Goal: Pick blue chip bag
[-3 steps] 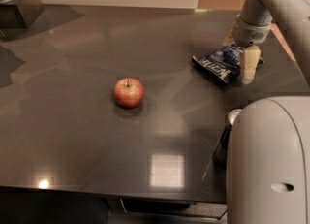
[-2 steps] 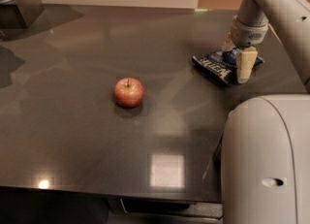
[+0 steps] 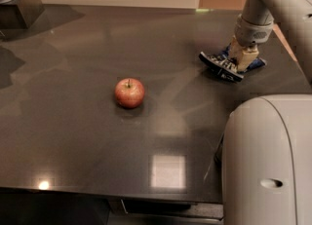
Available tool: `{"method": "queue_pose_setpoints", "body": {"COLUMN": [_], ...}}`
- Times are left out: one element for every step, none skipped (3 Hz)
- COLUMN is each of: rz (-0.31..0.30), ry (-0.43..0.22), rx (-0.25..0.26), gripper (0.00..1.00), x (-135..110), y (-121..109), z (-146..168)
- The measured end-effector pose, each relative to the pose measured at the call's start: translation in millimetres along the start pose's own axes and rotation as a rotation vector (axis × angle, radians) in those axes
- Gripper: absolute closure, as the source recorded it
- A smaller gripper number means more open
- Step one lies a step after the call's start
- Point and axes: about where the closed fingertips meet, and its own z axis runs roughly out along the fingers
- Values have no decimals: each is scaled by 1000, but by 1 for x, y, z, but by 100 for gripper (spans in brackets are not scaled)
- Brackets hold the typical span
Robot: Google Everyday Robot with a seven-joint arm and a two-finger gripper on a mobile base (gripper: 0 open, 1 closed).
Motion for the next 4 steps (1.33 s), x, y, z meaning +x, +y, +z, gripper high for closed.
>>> {"method": "queue_pose_setpoints", "body": {"rz": [-2,-19,-38,-73], "ry": [-35,-90,-147,-196], "rx": [18,38,63,96], "gripper": [86,100,100,100], "x": [-5,-22,-42,-63], "y": [7,20,33,48], "z": [-16,-40,-67,-98]}}
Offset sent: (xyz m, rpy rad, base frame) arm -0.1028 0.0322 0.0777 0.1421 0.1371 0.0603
